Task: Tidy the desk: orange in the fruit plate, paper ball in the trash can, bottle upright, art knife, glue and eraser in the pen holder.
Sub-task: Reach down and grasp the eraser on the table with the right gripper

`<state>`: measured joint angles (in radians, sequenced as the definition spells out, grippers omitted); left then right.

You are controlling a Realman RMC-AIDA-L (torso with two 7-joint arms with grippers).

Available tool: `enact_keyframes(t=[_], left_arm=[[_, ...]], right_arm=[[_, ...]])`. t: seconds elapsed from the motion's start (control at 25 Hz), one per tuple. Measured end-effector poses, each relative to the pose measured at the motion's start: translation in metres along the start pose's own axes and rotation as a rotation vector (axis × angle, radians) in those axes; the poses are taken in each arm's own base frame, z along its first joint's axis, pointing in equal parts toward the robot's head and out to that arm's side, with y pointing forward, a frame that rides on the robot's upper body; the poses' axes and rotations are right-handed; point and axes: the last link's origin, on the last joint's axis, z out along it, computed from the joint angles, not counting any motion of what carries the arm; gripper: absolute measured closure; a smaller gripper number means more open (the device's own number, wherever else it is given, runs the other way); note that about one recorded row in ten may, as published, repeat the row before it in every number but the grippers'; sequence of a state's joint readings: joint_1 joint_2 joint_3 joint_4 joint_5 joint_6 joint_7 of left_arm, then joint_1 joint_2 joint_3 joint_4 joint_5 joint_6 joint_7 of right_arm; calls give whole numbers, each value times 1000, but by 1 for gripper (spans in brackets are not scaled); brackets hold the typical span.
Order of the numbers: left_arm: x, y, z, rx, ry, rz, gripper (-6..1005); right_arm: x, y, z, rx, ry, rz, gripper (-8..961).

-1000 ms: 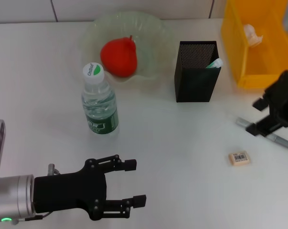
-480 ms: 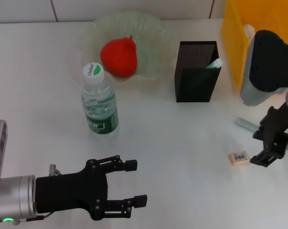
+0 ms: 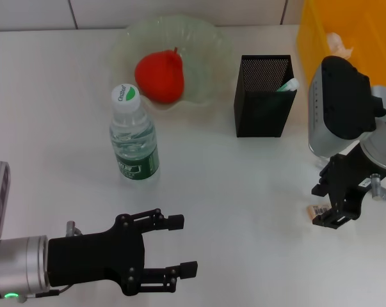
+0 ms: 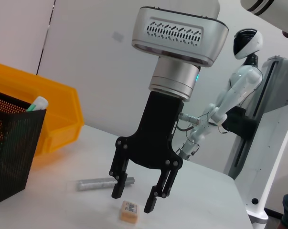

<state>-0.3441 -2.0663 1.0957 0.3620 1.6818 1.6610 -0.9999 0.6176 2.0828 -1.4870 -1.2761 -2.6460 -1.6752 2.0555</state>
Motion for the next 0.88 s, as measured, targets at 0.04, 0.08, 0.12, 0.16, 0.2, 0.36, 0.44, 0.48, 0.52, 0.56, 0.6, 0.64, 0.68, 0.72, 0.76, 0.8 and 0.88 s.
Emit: enact_keyframes(t=[0.04, 0.08, 0.12, 0.16, 0.2, 0.36, 0.44, 0.48, 0.52, 0.56, 0.6, 0.64, 0.68, 0.72, 0.76, 0.8, 0.88], left_arm=[[0, 0, 0, 0, 0, -1, 170], [0, 0, 0, 0, 0, -1, 170], [0, 0, 0, 0, 0, -1, 170], [0, 0, 0, 1, 2, -1, 170], [0, 0, 1, 2, 4, -2, 170], [1, 0, 1, 1, 4, -6, 170], [1, -1, 1, 1, 4, -10, 170], [1, -1, 1, 1, 4, -10, 170], [1, -1, 1, 1, 4, -10, 170], [1, -1, 1, 1, 3, -9, 170], [1, -1, 2, 1, 3, -9, 170], [1, -1, 2, 1, 3, -8, 170], [1, -2, 2, 2, 2, -8, 170], [1, -2, 2, 3, 1, -8, 170], [1, -2, 2, 4, 0, -7, 170], [1, -2, 2, 4, 0, -7, 170], [1, -2, 2, 5, -1, -7, 170]], right_arm=[[0, 0, 0, 2, 1, -4, 370], [0, 0, 0, 2, 2, -8, 377], [0, 0, 0, 4, 5, -12, 385], [0, -1, 1, 7, 7, -14, 393], [0, -1, 1, 12, 10, -17, 401], [-1, -2, 3, 23, 18, -28, 450], [0, -2, 5, 24, 23, -30, 485], [0, -2, 6, 23, 27, -29, 502], [1, -1, 7, 21, 30, -30, 519], [1, -1, 8, 18, 36, -31, 520], [1, -1, 9, 16, 40, -34, 521], [1, -1, 10, 15, 44, -37, 522], [1, 0, 11, 14, 47, -39, 523], [1, 0, 12, 13, 48, -40, 524], [1, 0, 13, 13, 48, -40, 527], [1, 0, 13, 12, 49, -39, 529], [1, 0, 14, 11, 50, -38, 549]])
